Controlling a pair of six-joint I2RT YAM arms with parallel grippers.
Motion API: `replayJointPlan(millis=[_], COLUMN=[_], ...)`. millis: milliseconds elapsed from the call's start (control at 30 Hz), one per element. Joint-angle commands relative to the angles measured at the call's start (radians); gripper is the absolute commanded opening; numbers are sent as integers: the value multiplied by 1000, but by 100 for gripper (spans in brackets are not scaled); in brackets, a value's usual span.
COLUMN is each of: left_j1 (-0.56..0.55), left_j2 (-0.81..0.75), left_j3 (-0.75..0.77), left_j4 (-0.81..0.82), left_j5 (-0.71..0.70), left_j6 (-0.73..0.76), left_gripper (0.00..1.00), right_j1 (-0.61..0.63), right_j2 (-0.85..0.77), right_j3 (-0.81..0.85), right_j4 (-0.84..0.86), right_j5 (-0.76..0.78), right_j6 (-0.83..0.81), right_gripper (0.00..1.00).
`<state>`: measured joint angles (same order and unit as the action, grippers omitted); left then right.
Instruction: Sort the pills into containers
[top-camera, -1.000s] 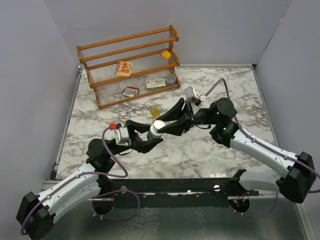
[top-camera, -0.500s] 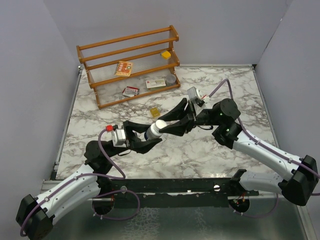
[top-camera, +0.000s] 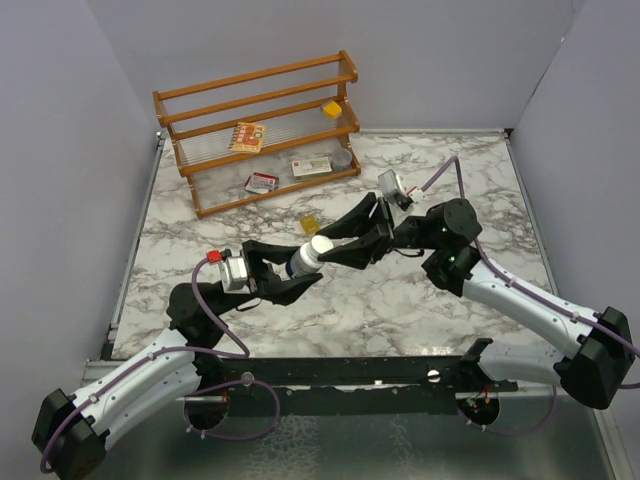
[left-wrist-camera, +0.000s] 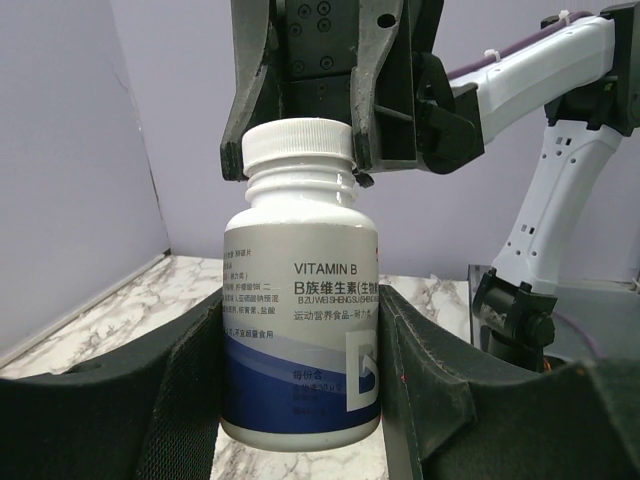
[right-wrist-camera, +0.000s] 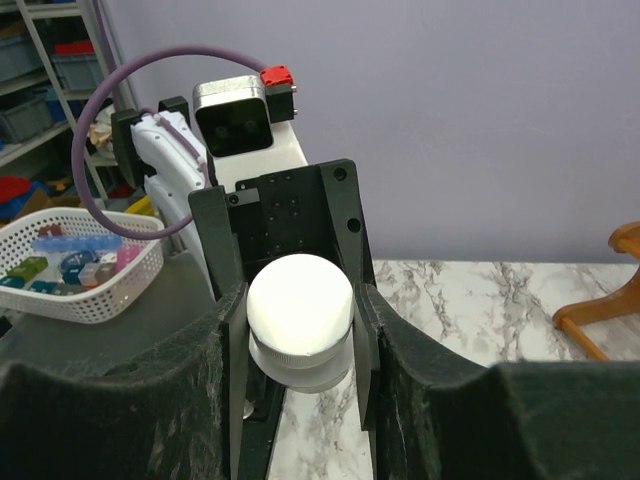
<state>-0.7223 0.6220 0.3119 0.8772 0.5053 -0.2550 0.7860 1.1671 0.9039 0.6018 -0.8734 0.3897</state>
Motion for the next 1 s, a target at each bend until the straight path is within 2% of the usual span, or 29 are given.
replayJointPlan(millis=[0, 200, 500, 967], left_j1=[0, 1, 1, 1], left_j2=[-5, -1, 8, 16], left_j3=[-1, -4, -31, -47], left_j4=[131, 140, 174, 242], left_j5=[-58, -41, -31, -34], left_j6=[-14, -8, -26, -74], left_gripper=[0, 0, 0, 0], right_j1=[2, 1, 2, 2], right_j2=[20, 25, 12, 64], right_j3=[-37, -31, 6, -31], right_j4=[129, 258, 288, 361], right_j5=[-16, 25, 91, 83], right_j6=[93, 163, 138, 159], right_gripper=[1, 1, 1, 1])
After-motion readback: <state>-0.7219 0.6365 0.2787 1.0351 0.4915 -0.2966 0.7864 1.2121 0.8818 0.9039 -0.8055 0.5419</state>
